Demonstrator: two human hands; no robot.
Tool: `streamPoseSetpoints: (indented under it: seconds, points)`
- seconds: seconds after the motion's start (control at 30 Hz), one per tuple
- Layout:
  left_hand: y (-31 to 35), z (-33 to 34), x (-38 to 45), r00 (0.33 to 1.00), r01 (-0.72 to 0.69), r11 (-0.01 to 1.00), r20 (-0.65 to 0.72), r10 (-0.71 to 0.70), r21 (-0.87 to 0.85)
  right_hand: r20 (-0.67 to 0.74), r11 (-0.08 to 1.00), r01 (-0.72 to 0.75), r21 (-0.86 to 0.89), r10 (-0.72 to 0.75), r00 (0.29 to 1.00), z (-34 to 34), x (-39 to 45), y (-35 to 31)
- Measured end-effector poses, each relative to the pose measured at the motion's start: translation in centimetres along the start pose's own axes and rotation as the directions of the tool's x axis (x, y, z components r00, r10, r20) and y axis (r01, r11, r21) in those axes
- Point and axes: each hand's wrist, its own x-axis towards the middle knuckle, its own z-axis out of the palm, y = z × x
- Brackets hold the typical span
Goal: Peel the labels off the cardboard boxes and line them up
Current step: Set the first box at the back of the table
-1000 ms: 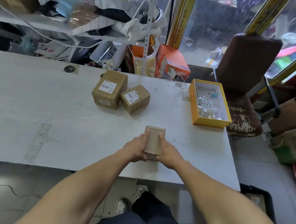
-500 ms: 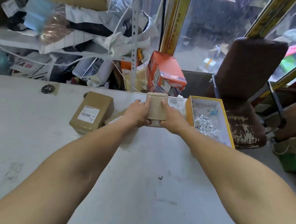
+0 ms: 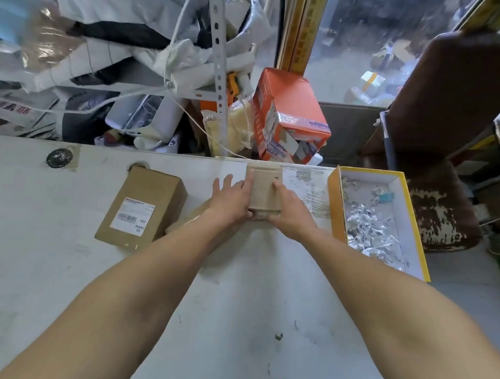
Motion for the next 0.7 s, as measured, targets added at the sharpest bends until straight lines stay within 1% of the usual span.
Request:
streamPoseSetpoints:
  seconds: [0.1,0.17,0.23,0.3,0.37,0.43,0.5,0.6,0.7]
  points:
    - [-0.6,-0.2,-0.9,1.000,-0.010,1.000,-0.015,0.010,0.005,0.007,0.999,-0.013,0.041,0.012,1.000,0.1,-0.8,-0.8]
    - [-1.6,-0.6,-2.1,0.998,0.005,1.000,-0.057,-0.005,0.007,-0.051,0.999,-0.027,0.016,0.028,0.998,0.6,-1.5,-1.5]
    - [-4.2,-1.6,-6.0,0.991,-0.014,0.999,-0.134,0.021,0.052,-0.136,0.999,-0.038,-0.008,0.037,0.990,1.9,-4.3,-4.4]
    - [-5.0,-1.7,-7.2,0.985,-0.022,0.999,-0.167,0.029,0.041,-0.193,0.997,-0.057,-0.049,0.046,0.980,2.2,-5.4,-5.1]
    - [-5.5,-1.3,-8.6,0.991,-0.021,1.000,-0.130,0.023,0.015,-0.232,0.995,-0.080,-0.059,0.064,0.971,2.8,-7.0,-5.7]
    - [-5.8,-0.2,-9.5,0.998,0.023,0.999,-0.054,-0.026,-0.044,-0.202,0.994,-0.099,-0.049,0.088,0.976,3.9,-7.9,-5.9]
    - [-6.3,1.1,-10.6,0.999,0.051,0.995,0.013,-0.050,-0.081,-0.096,0.993,-0.110,-0.038,0.105,0.990,5.8,-9.2,-6.4]
    - [-7.5,2.7,-13.9,0.999,0.014,0.992,0.048,-0.008,-0.129,0.030,0.993,-0.117,0.005,0.117,0.993,8.7,-12.3,-8.3]
    - [-8.6,4.0,-16.7,0.997,-0.045,0.984,0.057,0.056,-0.173,0.060,0.983,-0.165,0.078,0.160,0.985,11.4,-15.0,-9.7]
